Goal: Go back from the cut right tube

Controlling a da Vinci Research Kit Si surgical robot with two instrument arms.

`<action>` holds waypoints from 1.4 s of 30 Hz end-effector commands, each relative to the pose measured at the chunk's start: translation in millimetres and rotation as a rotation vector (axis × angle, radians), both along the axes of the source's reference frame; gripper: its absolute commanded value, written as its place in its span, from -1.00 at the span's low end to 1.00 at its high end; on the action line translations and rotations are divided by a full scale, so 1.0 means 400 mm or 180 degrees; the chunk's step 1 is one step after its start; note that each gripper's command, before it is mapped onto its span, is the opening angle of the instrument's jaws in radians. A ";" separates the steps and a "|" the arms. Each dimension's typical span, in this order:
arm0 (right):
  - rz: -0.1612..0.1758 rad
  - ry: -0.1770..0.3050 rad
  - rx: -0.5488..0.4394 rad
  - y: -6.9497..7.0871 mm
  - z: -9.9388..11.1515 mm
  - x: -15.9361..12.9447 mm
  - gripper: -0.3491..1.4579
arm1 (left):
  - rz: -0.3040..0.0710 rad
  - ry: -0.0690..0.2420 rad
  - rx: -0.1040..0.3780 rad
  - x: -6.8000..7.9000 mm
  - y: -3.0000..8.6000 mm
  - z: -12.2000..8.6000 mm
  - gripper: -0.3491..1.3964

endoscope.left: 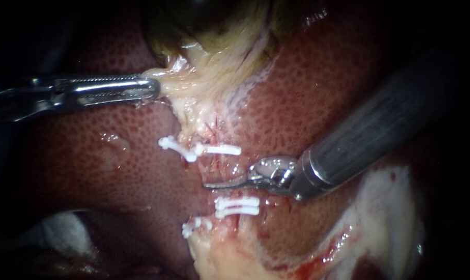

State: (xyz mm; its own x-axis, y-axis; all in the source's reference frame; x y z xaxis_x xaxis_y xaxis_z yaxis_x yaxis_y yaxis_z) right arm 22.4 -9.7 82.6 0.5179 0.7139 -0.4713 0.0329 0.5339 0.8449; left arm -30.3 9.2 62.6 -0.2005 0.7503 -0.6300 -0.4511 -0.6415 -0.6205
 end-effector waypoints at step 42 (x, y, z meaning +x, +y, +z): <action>-0.0002 0.0124 -0.0805 -0.0011 -0.0076 -0.0127 0.95 | -0.0001 0.0001 -0.0001 -0.0003 0.0002 0.0001 -1.00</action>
State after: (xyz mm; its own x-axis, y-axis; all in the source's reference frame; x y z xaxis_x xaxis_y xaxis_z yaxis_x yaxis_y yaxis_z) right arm 16.9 -9.8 79.3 0.4946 0.5591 -0.6654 0.0573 0.7429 0.6669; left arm -30.5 9.3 62.7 -0.2004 0.7502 -0.6301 -0.4521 -0.6414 -0.6198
